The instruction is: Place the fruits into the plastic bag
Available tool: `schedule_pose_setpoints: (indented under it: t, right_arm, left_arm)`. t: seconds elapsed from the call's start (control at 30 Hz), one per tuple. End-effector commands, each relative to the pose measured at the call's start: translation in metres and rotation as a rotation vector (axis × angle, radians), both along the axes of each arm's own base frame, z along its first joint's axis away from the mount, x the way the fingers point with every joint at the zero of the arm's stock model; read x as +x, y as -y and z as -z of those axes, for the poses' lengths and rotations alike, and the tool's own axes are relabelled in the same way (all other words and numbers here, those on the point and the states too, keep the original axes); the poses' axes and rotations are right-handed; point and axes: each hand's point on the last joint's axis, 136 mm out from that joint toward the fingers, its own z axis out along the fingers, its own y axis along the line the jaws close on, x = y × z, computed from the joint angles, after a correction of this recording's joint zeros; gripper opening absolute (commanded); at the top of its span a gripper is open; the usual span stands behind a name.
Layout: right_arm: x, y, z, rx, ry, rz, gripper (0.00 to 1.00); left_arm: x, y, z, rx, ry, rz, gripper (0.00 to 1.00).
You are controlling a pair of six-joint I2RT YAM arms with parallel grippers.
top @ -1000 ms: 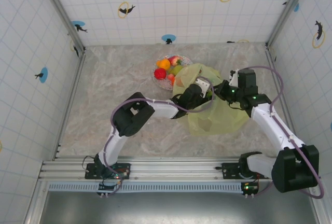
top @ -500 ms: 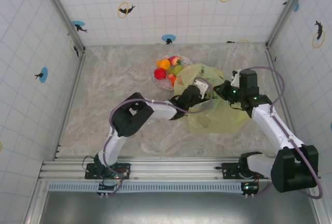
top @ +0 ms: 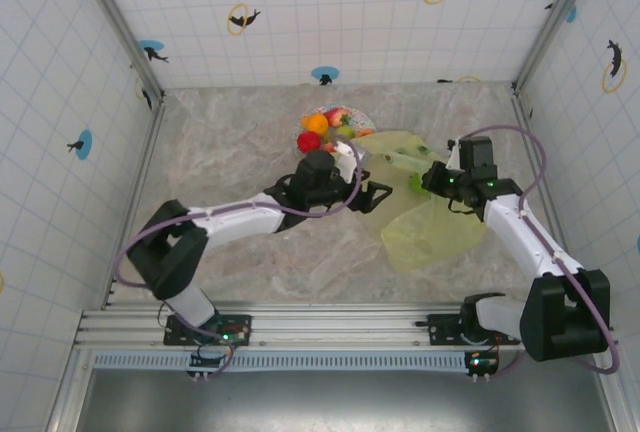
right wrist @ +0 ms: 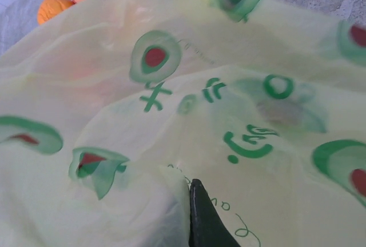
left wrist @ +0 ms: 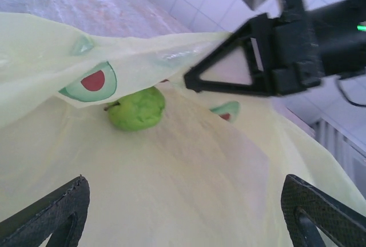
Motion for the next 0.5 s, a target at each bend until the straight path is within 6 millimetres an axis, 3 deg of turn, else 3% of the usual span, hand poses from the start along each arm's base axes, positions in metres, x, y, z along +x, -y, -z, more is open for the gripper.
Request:
schedule_pose_setpoints:
  t: [0.0, 0.1, 0.2, 0.3, 0.47]
  right_arm:
    - [0.016, 0.004, -0.017, -0.020, 0.065, 0.021, 0.00]
    - [0.018, 0.006, -0.020, -0.025, 0.074, 0.034, 0.00]
    - [0.020, 0.006, -0.023, -0.021, 0.083, 0.042, 0.00]
    - [0.021, 0.004, -0.024, 0.000, 0.084, 0.043, 0.00]
    - [0.021, 0.003, -0.033, 0.018, 0.101, 0.048, 0.00]
  left_arm:
    - [-0.029, -0.017, -0.021, -0.037, -0.039, 0.126, 0.88]
    - [-0.022, -0.036, -0.048, -0.111, -0.033, 0.098, 0.88]
    - [-0.004, -0.056, -0.060, -0.141, -0.035, 0.030, 0.88]
    - [0.000, -0.062, -0.062, -0.135, -0.021, 0.024, 0.88]
    - [-0.002, -0.054, -0.054, -0.136, -0.076, 0.074, 0.88]
